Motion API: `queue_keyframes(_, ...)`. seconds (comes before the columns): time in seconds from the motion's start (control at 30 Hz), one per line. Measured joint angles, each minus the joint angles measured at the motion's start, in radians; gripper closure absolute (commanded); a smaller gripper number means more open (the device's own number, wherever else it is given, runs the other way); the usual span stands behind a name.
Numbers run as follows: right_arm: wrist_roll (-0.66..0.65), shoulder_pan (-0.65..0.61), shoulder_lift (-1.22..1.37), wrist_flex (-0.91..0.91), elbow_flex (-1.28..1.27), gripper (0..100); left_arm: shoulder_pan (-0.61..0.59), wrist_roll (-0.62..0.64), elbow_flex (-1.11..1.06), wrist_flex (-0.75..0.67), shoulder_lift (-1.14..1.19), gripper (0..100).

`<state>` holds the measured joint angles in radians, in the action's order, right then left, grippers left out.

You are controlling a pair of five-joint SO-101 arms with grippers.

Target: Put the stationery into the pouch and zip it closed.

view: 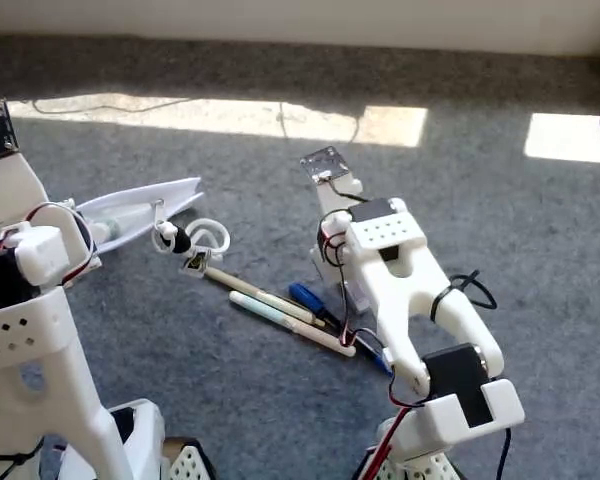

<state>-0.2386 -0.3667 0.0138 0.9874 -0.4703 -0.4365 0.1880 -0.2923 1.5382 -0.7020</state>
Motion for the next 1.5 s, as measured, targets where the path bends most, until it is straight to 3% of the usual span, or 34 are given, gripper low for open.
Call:
queue_keyframes(0.3,0.035,-0.002,0.137,-0.011,0.025,84.4,0.0,0.0,0.0,0.0,0.0,99)
queue_keyframes(0.53,0.054,0.005,0.138,-0.014,0.026,99.0,-0.002,0.0,0.0,0.0,0.0,99)
queue_keyframes(0.77,0.054,0.006,0.124,-0.017,0.026,99.1,-0.002,-0.003,0.0,0.0,0.0,99)
queue_keyframes(1.03,0.06,0.005,-0.16,-0.008,-0.06,99.1,-0.002,-0.003,0.0,0.0,0.0,99)
queue_keyframes(1.5,0.063,-0.002,-0.677,-0.008,-0.173,99.3,0.192,0.017,0.149,0.071,0.025,99)
